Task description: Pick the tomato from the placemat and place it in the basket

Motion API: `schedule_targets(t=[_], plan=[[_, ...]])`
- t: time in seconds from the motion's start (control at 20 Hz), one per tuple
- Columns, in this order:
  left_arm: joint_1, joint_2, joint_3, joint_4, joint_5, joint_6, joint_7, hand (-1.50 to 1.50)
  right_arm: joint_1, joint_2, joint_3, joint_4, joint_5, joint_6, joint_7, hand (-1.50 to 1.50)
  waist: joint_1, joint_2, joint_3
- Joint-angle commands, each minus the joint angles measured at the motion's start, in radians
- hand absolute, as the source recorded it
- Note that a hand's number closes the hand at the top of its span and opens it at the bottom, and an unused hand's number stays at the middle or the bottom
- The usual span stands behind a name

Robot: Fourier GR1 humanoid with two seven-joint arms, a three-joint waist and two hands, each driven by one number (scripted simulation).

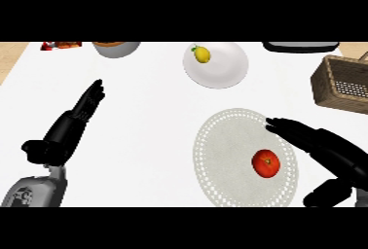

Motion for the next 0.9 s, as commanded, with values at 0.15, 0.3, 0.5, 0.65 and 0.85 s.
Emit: schedule_targets(t=[0.15, 0.3, 0.5, 0.65, 0.85], plan=[[-0.034, 0.005, 0.061, -0.049, 0.021, -0.045, 0.069, 0.00, 0.013, 0.049, 0.016, 0.021, 0.123, -0.021, -0.004, -1.50, 0.001, 0.000, 0.000], [0.005, -0.012, 0.053, -0.020, -0.020, -0.048, 0.008, 0.00, 0.024, 0.022, -0.017, -0.017, 0.139, 0.013, -0.027, -1.50, 0.000, 0.000, 0.000], [0.070, -0.047, 0.029, -0.127, -0.031, -0.039, 0.055, 0.00, -0.016, 0.118, 0.043, 0.058, 0.218, -0.041, 0.005, -1.50, 0.004, 0.000, 0.000], [-0.013, -0.046, 0.050, -0.046, -0.034, -0.057, 0.069, 0.00, -0.025, 0.131, 0.060, 0.002, 0.244, 0.016, 0.053, -1.50, 0.001, 0.000, 0.000], [-0.080, -0.055, 0.071, 0.064, -0.052, -0.055, 0.008, 0.00, 0.055, 0.168, 0.112, 0.070, 0.333, -0.115, 0.006, -1.50, -0.004, 0.001, 0.000]])
